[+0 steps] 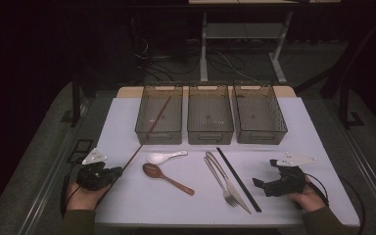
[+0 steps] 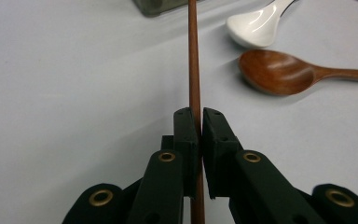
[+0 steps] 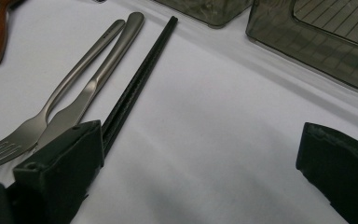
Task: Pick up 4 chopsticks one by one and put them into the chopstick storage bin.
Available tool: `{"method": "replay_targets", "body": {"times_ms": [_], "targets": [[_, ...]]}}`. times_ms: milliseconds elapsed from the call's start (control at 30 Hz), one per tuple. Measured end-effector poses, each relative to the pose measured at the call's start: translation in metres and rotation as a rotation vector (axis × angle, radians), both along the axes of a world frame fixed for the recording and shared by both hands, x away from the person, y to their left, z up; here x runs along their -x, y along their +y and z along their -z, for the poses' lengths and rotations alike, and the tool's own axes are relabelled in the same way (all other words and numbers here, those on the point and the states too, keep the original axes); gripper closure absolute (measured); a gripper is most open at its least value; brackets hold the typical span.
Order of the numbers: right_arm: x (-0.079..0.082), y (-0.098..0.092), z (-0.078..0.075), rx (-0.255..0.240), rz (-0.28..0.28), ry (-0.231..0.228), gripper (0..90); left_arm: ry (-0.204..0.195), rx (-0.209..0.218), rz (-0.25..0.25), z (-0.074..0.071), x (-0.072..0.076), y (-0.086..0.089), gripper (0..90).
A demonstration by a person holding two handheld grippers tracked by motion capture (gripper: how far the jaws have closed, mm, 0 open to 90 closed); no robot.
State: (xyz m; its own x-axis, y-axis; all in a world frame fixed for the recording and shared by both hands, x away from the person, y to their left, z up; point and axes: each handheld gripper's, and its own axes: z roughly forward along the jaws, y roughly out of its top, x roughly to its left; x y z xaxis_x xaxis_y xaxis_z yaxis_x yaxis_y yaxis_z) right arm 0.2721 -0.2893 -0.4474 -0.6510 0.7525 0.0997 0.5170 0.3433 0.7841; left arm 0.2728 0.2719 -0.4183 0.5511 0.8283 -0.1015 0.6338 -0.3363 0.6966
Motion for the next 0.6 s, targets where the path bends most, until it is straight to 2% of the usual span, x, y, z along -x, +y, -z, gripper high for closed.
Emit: {"method": "replay_targets", "body": {"times_ms": [167,367,600], "targets": [[0.0,0.0,0.0,0.001,0.0,-0.002,0.7,-0.018,0.041,0.003,-0.006,0.0,0.0,84.0],[0.0,0.0,0.0,0.0,0.0,-0.001,0.6,-0.03,0.063,0.01,-0.01,-0.001,-0.002,84.1],[-0.001,0.0,0.0,0.0,0.003,0.001,0.6,-0.061,0.098,0.015,-0.021,-0.008,-0.004,84.1]]}}
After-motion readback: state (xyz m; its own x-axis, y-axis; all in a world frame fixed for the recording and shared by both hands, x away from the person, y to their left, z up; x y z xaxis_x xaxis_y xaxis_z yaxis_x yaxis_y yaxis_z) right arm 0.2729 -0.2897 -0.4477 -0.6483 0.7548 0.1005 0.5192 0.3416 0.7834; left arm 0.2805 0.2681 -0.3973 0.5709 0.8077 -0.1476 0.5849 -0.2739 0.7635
